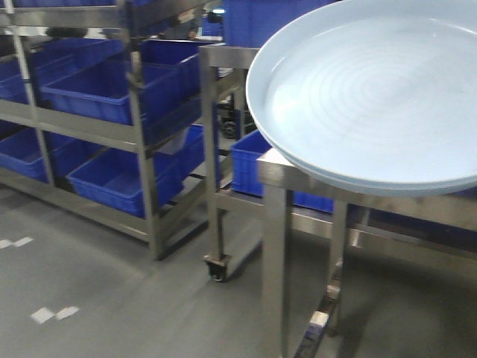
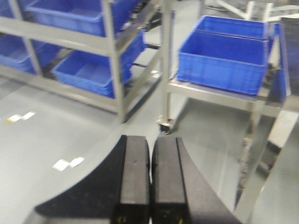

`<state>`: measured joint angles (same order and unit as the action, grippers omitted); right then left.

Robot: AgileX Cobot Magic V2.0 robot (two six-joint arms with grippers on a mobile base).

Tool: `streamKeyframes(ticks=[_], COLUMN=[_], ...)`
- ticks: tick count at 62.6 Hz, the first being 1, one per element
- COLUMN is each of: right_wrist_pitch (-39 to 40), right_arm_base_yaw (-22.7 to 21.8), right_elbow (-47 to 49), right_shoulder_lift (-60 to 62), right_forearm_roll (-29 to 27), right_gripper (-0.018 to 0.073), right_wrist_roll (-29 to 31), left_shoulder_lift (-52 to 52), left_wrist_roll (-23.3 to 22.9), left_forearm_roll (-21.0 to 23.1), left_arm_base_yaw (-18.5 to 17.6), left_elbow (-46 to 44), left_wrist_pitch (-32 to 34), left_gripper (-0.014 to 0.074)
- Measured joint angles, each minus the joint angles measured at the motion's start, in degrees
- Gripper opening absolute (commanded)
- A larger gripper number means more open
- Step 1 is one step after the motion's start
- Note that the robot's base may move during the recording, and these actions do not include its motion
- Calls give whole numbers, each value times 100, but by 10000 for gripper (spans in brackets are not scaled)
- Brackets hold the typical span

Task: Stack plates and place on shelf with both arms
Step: 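Drive the base away from the table holding the plate stack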

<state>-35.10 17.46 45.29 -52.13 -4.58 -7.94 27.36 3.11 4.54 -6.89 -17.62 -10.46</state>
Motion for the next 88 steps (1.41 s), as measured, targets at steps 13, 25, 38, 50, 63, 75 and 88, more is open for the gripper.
streamKeyframes(ticks=[13, 25, 38, 50, 63, 75, 88], right_wrist_pitch=[0, 0, 0, 0, 0, 0, 0], right_arm_base_yaw=[0, 0, 0, 0, 0, 0, 0], right_elbow=[0, 0, 0, 0, 0, 0, 0], right_shoulder_lift=[0, 0, 0, 0, 0, 0, 0], right_forearm_roll=[0, 0, 0, 0, 0, 0, 0], right_gripper=[48, 48, 48, 48, 48, 48, 48], right_wrist_roll=[0, 0, 0, 0, 0, 0, 0], left_shoulder_lift=[0, 0, 0, 0, 0, 0, 0], left_wrist_roll=[0, 0, 0, 0, 0, 0, 0], left_forearm_roll=[0, 0, 0, 0, 0, 0, 0], left_arm_base_yaw=[0, 0, 0, 0, 0, 0, 0], left_elbow=[0, 0, 0, 0, 0, 0, 0], left_wrist_pitch=[0, 0, 0, 0, 0, 0, 0], left_gripper=[87, 87, 87, 87, 87, 87, 87])
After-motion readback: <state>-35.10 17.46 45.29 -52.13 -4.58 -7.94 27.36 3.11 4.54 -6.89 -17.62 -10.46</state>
